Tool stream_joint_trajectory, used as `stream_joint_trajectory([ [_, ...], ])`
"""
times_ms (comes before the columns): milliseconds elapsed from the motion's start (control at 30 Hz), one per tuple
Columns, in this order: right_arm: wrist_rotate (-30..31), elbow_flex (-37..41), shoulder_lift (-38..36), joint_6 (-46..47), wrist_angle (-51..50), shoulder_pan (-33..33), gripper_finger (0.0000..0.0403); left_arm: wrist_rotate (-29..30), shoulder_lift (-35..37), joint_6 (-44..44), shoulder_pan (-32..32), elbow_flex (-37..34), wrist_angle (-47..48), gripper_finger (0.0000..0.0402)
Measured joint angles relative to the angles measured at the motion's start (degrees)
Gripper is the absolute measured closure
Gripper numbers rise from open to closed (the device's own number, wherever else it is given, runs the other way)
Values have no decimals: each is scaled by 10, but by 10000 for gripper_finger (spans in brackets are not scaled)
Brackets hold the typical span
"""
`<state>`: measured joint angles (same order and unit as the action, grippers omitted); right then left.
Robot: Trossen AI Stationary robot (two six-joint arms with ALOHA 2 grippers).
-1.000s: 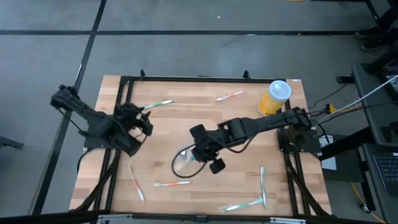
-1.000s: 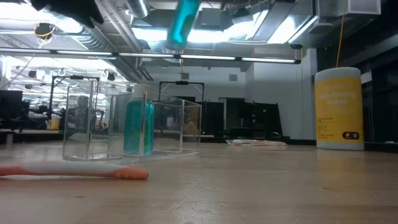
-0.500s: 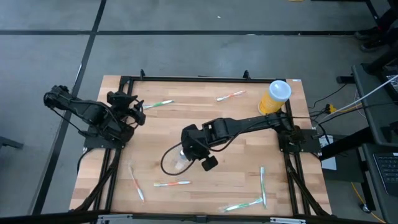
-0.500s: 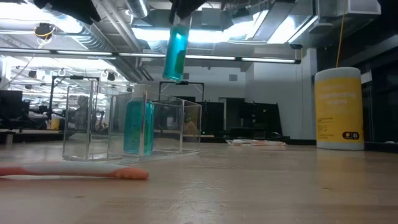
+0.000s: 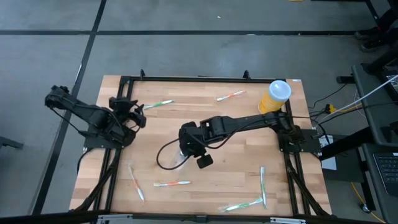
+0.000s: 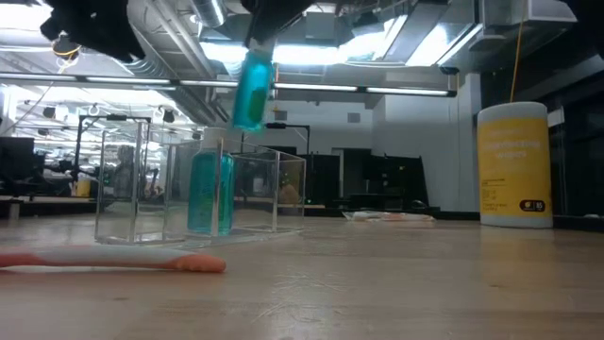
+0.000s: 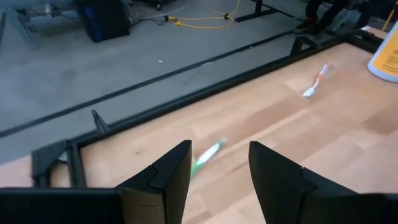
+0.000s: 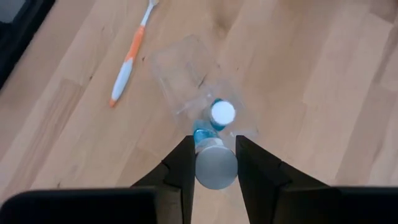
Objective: Pick & Place toothbrushing station
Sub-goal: Put the mouthwash into the transparent organizer
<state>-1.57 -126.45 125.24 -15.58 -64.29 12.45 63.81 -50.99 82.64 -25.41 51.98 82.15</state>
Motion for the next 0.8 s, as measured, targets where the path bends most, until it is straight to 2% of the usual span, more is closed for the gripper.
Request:
stream_joint_trajectory([
  [300, -8, 0, 16, -3, 13, 0, 307, -9, 2, 8, -1, -50, -56, 245],
  [800, 1, 0, 37, -23, 13, -12, 307, -9, 2, 7, -1, -52, -61, 245],
])
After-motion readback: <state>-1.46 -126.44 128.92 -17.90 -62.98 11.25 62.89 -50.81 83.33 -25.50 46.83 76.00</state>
